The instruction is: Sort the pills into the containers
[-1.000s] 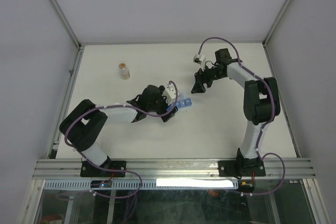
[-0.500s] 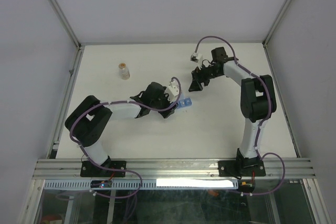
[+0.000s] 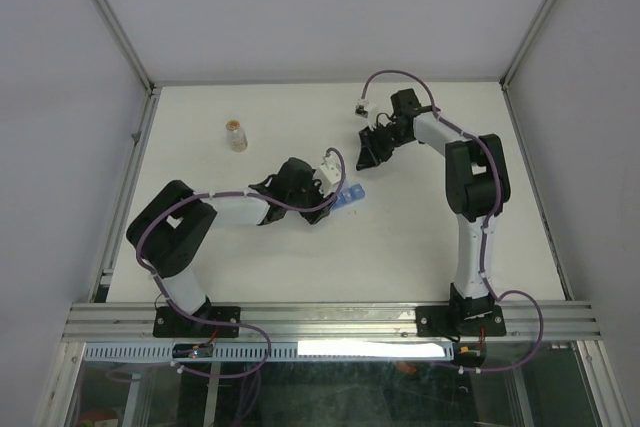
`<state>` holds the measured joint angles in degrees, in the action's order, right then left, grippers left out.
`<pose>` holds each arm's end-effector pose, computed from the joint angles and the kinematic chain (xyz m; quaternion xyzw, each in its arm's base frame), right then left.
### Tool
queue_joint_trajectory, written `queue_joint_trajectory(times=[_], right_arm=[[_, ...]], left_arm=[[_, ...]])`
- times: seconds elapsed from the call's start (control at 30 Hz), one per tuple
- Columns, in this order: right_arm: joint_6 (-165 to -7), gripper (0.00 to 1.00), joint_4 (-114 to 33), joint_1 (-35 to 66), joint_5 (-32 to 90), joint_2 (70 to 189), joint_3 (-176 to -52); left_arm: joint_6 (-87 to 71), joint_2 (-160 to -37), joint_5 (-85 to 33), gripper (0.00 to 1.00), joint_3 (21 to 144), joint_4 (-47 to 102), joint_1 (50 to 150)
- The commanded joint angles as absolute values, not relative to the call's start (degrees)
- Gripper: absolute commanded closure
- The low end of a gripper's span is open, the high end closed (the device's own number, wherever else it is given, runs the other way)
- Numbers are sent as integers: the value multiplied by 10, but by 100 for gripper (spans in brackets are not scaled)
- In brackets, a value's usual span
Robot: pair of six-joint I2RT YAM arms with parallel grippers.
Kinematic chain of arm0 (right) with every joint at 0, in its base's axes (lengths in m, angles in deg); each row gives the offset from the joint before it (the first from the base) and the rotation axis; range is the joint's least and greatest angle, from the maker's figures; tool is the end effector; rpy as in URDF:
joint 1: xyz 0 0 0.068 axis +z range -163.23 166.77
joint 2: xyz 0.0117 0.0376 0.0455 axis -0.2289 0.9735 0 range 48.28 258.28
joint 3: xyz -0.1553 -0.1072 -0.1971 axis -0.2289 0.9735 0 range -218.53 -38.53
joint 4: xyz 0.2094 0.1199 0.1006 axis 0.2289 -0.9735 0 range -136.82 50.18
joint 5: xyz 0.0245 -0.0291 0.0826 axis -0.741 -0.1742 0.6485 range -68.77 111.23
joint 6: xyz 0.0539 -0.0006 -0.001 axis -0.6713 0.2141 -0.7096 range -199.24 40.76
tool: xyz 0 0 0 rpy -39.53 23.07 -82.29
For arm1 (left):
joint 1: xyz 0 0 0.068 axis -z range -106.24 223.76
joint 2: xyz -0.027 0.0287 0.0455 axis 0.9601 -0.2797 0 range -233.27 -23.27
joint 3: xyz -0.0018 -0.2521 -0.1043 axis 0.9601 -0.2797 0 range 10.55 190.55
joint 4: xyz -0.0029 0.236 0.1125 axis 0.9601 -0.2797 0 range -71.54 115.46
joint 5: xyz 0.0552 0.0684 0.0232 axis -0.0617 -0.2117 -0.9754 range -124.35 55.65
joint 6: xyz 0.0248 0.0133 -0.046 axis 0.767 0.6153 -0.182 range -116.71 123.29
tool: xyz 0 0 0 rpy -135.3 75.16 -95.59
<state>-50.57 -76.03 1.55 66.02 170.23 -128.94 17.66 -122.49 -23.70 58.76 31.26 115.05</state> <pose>0.4166 0.1358 0.1686 -0.4041 0.8156 0.3495 0.2223 0.2511 -0.2292 0.1441 0.4611 0.7976 -0.1718 0.3490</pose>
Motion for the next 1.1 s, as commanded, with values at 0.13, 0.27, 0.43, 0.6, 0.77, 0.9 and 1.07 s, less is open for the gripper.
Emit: queue_joint_trajectory(times=[0.13,0.27,0.43,0.6,0.77,0.9,1.07], right_arm=[[-535,73,-773,24,688,1736,-1337],[-529,78,-786,31,709,1747,-1340],[-502,83,-817,38,744,1754,-1344],[-441,89,-882,37,795,1751,-1346],[-398,90,-917,38,831,1717,-1325],[-362,91,-953,40,841,1695,-1307],[-346,91,-952,56,806,1670,-1255]], left_arm=[[214,-1217,-203,59,571,376,1164],[227,-1208,-184,62,560,394,1170],[231,-1210,-177,67,558,402,1170],[227,-1216,-174,68,561,399,1170],[222,-1217,-170,68,567,392,1170],[216,-1218,-171,69,573,385,1170],[210,-1221,-171,69,581,377,1170]])
